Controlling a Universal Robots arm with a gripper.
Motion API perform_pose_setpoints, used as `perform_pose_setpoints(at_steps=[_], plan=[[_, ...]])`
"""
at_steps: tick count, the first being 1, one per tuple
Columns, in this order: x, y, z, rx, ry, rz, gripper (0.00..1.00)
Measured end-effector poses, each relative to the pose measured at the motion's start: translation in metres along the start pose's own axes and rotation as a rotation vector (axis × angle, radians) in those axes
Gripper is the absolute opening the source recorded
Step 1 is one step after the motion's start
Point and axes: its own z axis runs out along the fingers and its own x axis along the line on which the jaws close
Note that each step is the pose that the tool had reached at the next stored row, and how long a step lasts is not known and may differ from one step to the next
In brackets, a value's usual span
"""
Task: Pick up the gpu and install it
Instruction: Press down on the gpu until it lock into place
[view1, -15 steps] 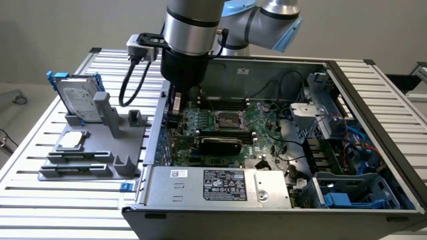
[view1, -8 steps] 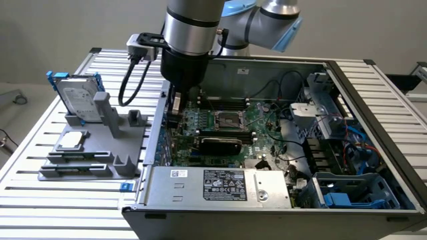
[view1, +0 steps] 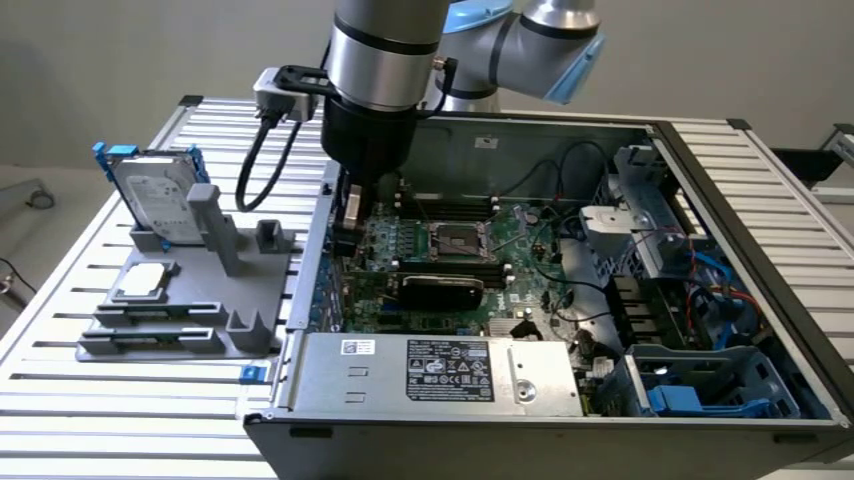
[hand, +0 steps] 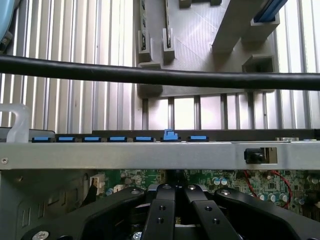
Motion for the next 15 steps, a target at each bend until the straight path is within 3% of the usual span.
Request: perform_pose_setpoints(at_steps=[10, 15], plan=[[-0.0001, -0.0003, 0.0015, -0.0003, -0.002, 0.007, 0.11], [0.0001, 0.0007, -0.0032, -0.0016, -0.0027, 0.008, 0.11]])
